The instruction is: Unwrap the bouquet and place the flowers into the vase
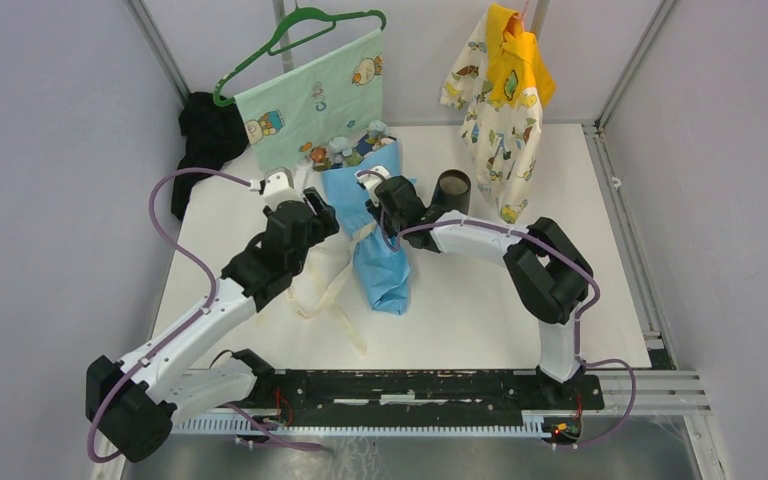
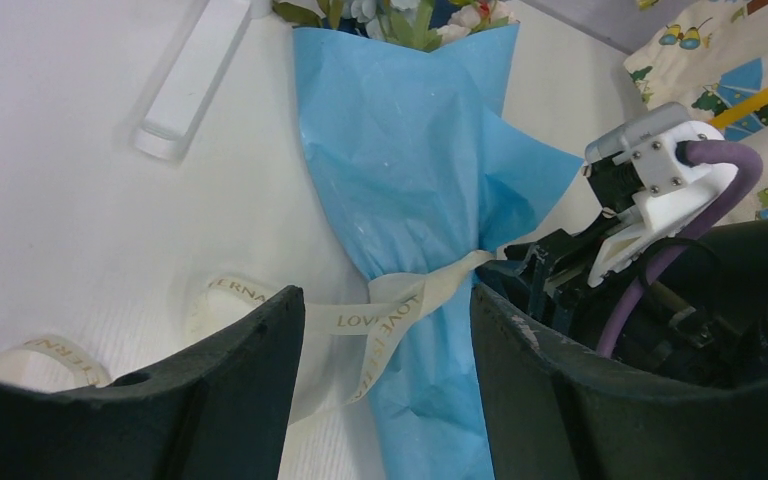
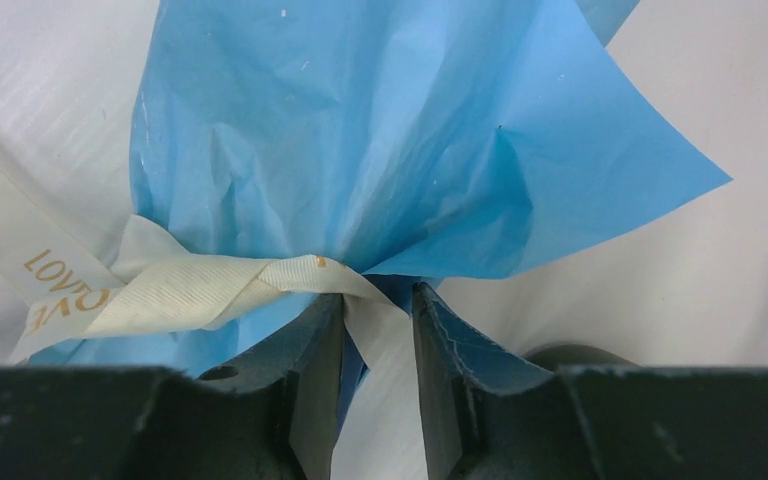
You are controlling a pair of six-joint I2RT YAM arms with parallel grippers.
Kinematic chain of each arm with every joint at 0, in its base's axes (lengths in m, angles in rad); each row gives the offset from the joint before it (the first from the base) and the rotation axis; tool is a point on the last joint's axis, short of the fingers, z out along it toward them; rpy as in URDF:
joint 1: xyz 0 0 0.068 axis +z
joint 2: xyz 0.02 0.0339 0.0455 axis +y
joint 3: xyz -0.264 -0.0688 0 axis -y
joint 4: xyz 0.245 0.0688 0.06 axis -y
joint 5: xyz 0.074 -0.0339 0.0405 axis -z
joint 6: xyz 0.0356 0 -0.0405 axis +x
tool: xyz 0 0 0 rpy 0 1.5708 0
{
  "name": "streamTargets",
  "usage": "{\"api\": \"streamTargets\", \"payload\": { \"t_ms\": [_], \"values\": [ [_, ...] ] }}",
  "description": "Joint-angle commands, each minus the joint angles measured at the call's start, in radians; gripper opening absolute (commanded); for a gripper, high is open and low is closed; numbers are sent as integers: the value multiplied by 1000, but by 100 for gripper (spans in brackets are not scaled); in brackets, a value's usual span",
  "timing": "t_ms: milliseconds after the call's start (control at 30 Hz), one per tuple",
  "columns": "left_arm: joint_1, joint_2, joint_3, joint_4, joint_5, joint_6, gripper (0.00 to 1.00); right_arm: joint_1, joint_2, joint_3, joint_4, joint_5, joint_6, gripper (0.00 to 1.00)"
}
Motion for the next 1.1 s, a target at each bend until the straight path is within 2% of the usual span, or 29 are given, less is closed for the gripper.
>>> {"api": "streamTargets", "payload": {
  "t_ms": [0, 133, 467, 767, 867, 1067],
  "values": [
    [3, 6, -14, 80, 36, -25, 68, -2, 17, 59, 30, 10, -9, 39],
    [2, 23, -29, 92, 60, -31, 67, -2, 49, 107, 19, 28, -9, 43],
    [3, 52, -77, 119, 58, -36, 68, -3, 45, 137, 41, 66, -41, 42],
    [3, 186, -133, 232, 218, -76, 65, -3, 65, 152, 46, 73, -40, 44],
    [1, 229, -154, 284, 262, -77, 61, -3, 65, 159, 53, 68, -43, 50],
    [1, 263, -173, 317, 280, -79, 60, -3, 79, 185, 58, 58, -47, 50]
  ]
}}
